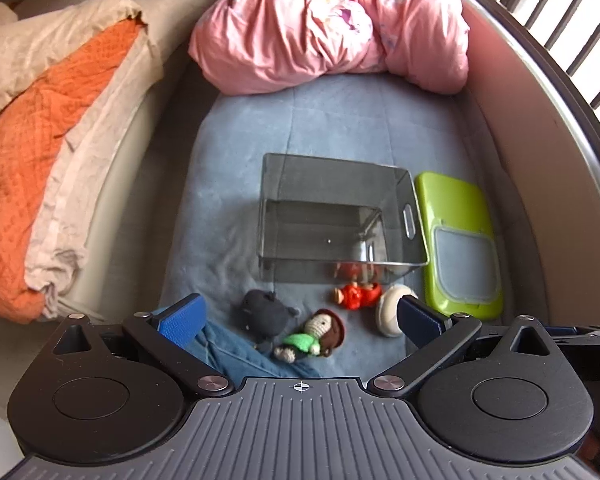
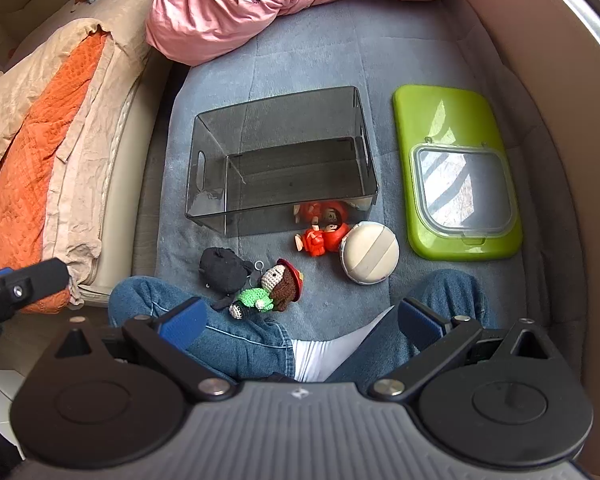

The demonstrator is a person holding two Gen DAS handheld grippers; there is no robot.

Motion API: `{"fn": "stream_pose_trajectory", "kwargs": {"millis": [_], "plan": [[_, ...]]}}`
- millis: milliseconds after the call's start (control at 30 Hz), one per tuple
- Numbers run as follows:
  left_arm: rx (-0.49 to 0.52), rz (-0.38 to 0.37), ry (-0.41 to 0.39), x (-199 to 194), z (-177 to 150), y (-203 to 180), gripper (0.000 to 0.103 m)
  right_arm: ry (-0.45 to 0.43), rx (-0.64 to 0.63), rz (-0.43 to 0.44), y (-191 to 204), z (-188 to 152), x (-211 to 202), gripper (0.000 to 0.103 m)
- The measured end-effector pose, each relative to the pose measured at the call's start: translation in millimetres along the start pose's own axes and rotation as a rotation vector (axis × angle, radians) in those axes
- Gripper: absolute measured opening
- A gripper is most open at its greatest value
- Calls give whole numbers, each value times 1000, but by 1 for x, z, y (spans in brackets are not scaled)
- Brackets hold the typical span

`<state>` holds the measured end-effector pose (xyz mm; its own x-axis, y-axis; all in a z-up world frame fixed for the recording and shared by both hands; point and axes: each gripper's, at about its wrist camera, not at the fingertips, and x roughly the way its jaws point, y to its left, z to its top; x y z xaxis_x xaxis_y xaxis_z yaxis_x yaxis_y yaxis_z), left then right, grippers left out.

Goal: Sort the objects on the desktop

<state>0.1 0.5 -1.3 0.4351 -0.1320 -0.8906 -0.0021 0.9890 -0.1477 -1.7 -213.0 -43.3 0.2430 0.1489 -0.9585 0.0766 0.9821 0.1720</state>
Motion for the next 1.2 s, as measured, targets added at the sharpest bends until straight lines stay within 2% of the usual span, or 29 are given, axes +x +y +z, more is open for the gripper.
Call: {"fn": "stream_pose_trajectory", "kwargs": {"millis": [233, 533, 1200], "plan": [[-2, 20, 63, 7, 7, 0, 103, 13, -4, -1, -1, 7, 2, 103], [-12, 22, 50, 6, 0, 3, 103, -15, -19, -6, 3, -2, -4, 103], [2, 10, 71, 12, -1, 2, 103, 24, -17, 6, 4, 0, 1, 103]]}}
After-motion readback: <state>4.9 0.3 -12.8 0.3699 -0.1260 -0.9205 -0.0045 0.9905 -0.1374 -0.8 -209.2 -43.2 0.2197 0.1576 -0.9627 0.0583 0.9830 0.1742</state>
